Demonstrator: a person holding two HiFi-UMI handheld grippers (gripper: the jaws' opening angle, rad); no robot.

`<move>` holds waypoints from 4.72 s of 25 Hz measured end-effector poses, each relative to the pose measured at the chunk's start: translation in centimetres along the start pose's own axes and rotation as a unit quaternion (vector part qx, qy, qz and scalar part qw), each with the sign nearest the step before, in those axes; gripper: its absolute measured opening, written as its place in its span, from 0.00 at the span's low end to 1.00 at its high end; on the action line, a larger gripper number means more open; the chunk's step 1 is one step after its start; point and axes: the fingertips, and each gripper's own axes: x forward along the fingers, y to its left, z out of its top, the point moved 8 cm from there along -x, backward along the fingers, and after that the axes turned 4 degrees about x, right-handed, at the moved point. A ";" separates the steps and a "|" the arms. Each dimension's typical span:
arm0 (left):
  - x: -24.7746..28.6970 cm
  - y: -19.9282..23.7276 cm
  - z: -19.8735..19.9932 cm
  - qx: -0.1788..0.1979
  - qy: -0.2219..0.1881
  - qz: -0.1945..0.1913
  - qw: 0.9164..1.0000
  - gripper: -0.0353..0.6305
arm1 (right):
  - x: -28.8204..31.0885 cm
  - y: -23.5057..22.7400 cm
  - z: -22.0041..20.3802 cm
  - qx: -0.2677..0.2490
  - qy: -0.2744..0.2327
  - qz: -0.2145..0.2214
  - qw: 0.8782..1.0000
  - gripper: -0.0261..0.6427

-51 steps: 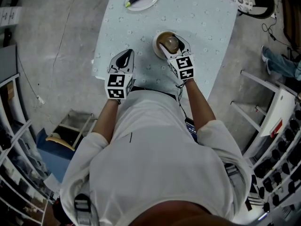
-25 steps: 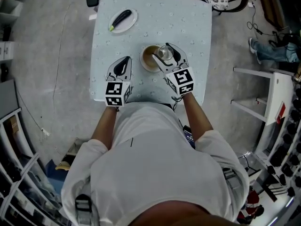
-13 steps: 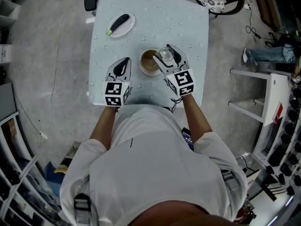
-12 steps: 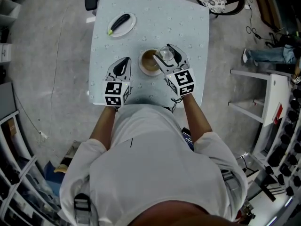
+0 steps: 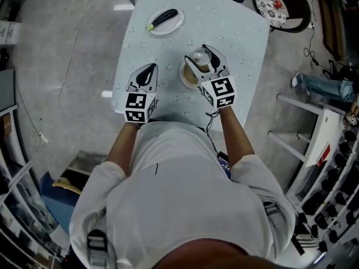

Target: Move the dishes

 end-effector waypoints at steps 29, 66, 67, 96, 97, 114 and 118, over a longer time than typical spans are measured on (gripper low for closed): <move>-5.4 11.0 -5.9 -0.076 0.035 0.091 0.992 0.08 | 18.7 10.1 0.5 -0.025 0.044 0.115 0.992 0.46; -2.9 10.0 -5.7 -0.055 0.055 0.027 0.997 0.08 | 14.5 10.3 -5.2 0.029 0.089 0.051 0.994 0.44; -2.8 9.8 -5.5 -0.052 0.054 0.024 0.997 0.08 | 13.9 10.2 -5.2 0.035 0.088 0.046 0.994 0.38; 4.0 -4.3 -0.8 0.052 0.039 -0.127 0.990 0.08 | -3.8 2.6 -6.3 0.091 0.025 -0.106 0.990 0.04; 4.2 -4.9 -0.7 0.054 0.039 -0.132 0.989 0.08 | -4.5 2.3 -6.5 0.093 0.024 -0.112 0.989 0.04; 6.0 -9.1 -1.0 0.073 0.064 -0.154 0.983 0.08 | -8.8 -0.8 -11.1 0.152 0.054 -0.142 0.977 0.04; 6.0 -9.1 -2.3 0.069 0.085 -0.151 0.982 0.08 | -7.9 -0.9 -12.6 0.167 0.074 -0.132 0.974 0.04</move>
